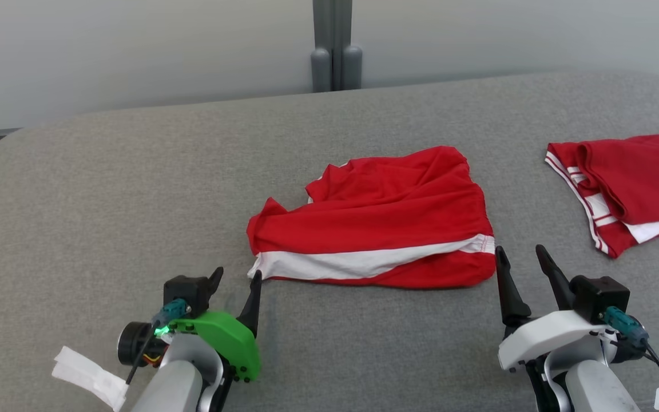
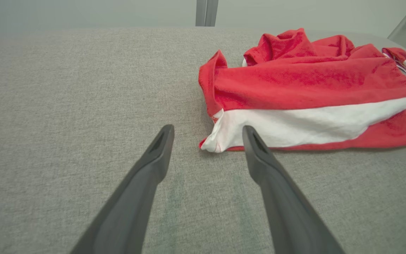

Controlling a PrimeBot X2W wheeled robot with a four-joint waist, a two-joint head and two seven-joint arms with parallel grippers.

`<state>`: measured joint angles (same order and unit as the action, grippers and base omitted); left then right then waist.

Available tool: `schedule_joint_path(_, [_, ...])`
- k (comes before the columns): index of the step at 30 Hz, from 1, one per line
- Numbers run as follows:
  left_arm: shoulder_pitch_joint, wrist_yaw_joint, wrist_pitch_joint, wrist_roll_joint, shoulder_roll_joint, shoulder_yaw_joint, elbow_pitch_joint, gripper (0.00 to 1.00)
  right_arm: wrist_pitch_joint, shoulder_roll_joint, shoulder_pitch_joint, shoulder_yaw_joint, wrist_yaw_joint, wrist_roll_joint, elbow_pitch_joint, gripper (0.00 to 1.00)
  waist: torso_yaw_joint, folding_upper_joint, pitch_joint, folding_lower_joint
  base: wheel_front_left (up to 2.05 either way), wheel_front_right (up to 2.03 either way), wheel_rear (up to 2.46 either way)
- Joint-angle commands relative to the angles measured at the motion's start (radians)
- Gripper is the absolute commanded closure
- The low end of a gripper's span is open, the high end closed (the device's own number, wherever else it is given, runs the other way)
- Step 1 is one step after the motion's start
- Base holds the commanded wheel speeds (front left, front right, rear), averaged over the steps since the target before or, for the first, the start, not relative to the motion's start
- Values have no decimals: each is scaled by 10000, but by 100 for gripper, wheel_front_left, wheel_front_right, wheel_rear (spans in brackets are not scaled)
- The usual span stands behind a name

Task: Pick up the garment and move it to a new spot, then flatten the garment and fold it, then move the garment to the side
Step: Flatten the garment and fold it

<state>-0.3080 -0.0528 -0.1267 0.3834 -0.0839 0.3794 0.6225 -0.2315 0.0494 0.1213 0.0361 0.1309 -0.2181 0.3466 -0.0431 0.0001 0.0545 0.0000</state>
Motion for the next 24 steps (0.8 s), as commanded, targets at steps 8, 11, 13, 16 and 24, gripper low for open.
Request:
schedule_joint_path(8, [-1015,-225,34,182,-131,-1,1222,0,-165,22,515,-21,-6,-63,254,0,-836,-1,820,0,0,0,0])
schedule_joint_path(11, [-1169,-240,-46,227,-91,-12,1491,20,-200,22,558,-58,-6,-77,348,0,-856,-1,847,0,0,0,0])
schedule_joint_path(13, [-1262,-228,-76,258,-43,-13,1647,56,-216,22,633,-102,-6,-86,443,0,-835,-1,856,0,0,0,0])
schedule_joint_path(16, [-1380,-218,-217,346,17,-9,1823,100,-89,20,807,-76,-6,126,632,0,-785,-1,865,0,0,0,0])
schedule_joint_path(24, [-1631,-272,-607,505,148,81,2056,100,1232,140,1853,48,-8,1077,1594,0,-508,-1,945,0,0,0,0])
